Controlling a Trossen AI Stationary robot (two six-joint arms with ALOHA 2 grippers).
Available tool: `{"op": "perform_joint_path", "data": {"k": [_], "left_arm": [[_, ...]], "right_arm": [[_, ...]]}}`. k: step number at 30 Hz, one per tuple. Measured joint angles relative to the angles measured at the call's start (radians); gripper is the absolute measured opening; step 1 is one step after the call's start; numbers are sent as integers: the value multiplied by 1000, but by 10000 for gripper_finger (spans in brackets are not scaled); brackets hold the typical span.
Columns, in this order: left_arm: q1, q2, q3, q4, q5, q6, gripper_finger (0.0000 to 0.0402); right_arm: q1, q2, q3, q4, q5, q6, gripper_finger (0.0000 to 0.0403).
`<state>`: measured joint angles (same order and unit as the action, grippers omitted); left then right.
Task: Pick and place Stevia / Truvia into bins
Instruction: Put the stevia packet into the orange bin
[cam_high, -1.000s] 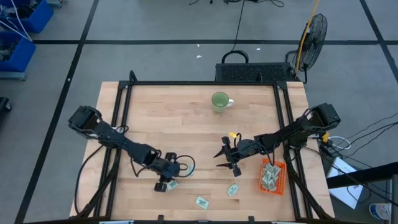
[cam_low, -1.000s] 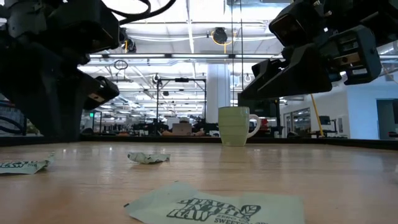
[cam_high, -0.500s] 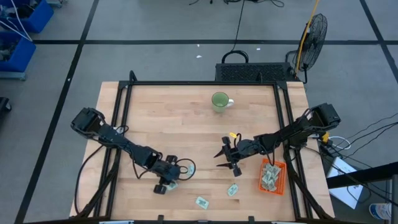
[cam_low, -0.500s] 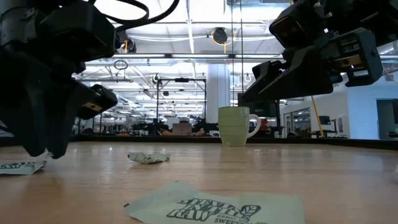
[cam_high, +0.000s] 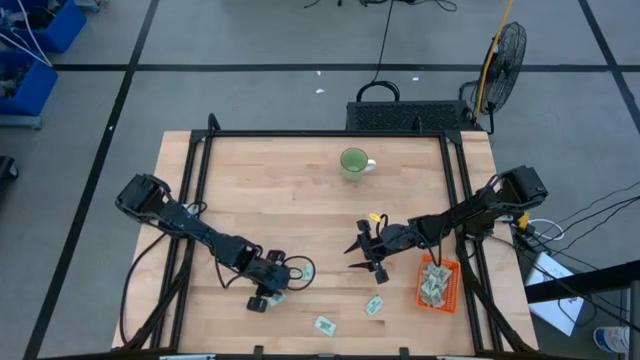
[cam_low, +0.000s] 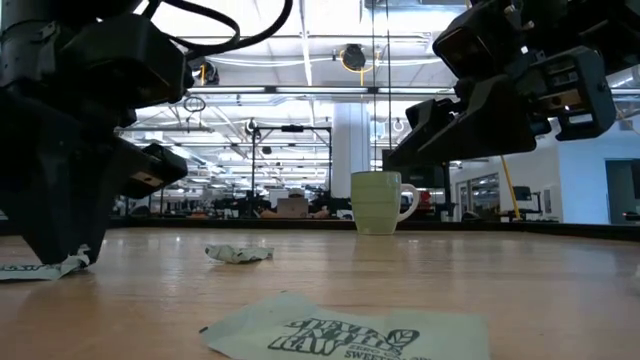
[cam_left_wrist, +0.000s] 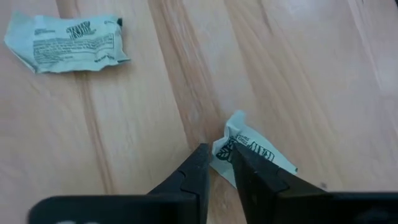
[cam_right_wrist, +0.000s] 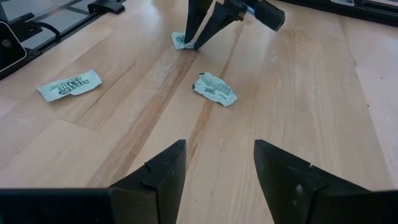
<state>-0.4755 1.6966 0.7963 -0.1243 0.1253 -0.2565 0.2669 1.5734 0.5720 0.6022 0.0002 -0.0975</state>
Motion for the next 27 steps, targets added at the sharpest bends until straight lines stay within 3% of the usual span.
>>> {"op": "perform_joint_path", "data": {"k": [5,11,17,21,27], "left_arm": [[3,0,0,2,-6,41,11],[29,-22,11,59,-141,63,5],[82,-62,86,54,-517,122,5],[125,-64,157,63,-713,200,5],[185,-63,186,219,-661,264,4]], "right_arm": [[0,0,0,26,2,7,181],[1,0,0,145,46,105,181],[0,0,-1,215,267,268,181],[-12,0,-1,222,310,352,181],[-44,0,-1,217,314,422,181]]}}
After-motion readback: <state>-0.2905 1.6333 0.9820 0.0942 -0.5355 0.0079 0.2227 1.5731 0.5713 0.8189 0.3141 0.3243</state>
